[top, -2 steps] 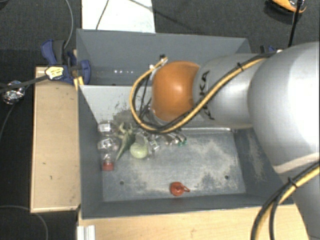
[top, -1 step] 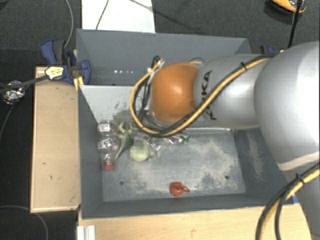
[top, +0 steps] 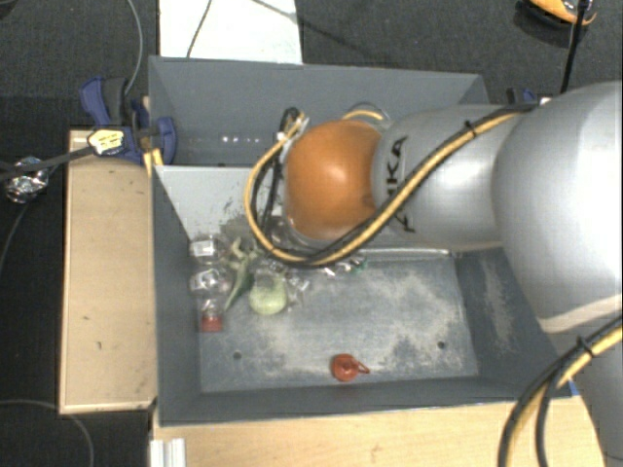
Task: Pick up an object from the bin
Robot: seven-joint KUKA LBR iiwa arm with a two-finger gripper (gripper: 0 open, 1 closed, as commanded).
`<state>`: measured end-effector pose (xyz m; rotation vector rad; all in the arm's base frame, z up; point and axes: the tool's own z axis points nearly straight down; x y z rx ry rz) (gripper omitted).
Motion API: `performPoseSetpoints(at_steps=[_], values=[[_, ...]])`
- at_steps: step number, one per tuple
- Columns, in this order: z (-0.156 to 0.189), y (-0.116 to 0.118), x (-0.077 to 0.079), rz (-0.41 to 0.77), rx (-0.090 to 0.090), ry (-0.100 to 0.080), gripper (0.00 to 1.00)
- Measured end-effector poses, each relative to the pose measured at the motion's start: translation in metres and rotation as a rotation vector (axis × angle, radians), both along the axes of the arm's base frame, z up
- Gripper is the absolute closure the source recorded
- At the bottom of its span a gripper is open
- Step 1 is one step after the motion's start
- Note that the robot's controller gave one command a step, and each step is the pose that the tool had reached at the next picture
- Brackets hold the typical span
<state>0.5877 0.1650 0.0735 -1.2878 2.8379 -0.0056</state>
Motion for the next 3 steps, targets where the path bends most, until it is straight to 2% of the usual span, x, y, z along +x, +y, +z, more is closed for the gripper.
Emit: performPoseSetpoints(at_steps=[1,2,3], values=[[-0.001,0.004,0.000,-0.236,0.005,0.012,1.00],[-0.001,0.036,0.002,-0.091,0.003,-0.004,1.00],[-0.001,0.051,0.002,-0.090,-0.003,0.009,1.00]])
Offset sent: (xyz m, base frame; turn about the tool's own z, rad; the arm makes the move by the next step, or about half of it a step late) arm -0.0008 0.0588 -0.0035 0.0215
